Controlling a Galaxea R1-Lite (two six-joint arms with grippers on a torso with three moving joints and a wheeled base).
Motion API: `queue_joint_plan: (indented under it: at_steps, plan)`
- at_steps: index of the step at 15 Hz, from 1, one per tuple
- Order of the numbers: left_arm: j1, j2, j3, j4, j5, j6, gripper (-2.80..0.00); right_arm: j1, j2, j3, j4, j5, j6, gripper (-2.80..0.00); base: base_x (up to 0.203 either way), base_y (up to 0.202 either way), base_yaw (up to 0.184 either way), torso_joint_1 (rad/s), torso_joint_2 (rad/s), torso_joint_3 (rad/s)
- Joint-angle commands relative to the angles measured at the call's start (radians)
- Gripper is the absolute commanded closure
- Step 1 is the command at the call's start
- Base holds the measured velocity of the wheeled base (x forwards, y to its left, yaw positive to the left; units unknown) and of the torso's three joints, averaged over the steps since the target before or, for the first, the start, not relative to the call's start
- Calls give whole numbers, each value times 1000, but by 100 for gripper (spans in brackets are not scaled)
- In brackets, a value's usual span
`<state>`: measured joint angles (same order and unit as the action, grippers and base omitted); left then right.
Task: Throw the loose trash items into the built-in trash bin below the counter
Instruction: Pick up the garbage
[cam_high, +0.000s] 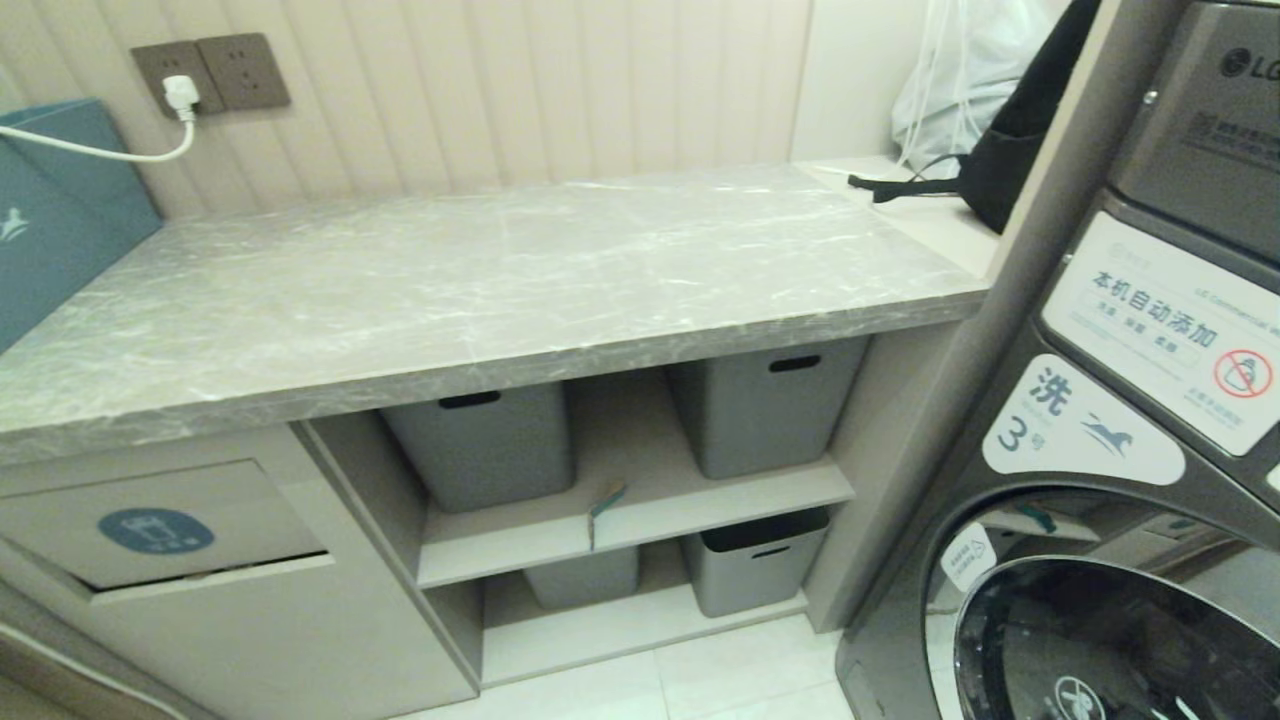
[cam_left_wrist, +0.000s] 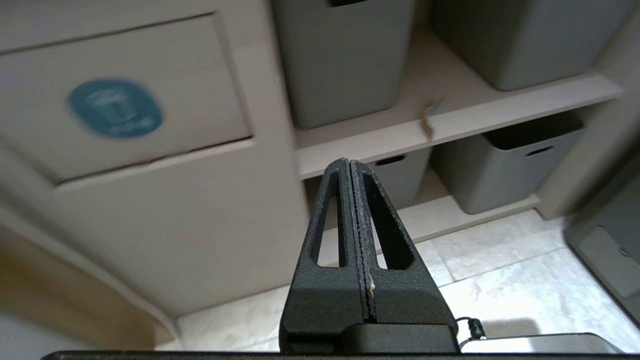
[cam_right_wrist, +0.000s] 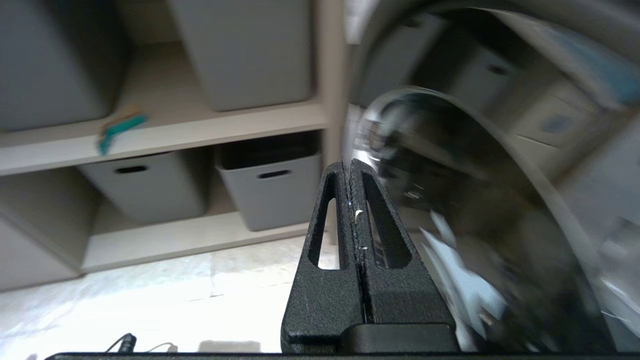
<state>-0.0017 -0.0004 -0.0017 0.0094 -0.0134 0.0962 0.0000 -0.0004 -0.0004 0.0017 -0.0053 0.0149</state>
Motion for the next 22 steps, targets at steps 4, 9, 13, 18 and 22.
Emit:
queue_joint_plan:
  at_steps: [4,9,13,18,22]
  plan:
    - [0,2,0,-2,0,0,0,0,0,0,0,0,0,0,0,2,-27,20,-41,-24]
    - [0,2,0,-2,0,-1,0,-1,0,0,0,1,-7,0,0,0,0,-7,17,10]
    - [0,2,0,-2,0,-1,0,0,0,0,0,1,-7,0,0,0,0,-156,382,217]
    - [0,2,0,0,0,0,0,0,0,0,0,1,-7,0,0,0,0,-179,470,284]
    - [0,2,0,0,0,0,0,0,0,0,0,1,-7,0,0,0,0,-160,456,295]
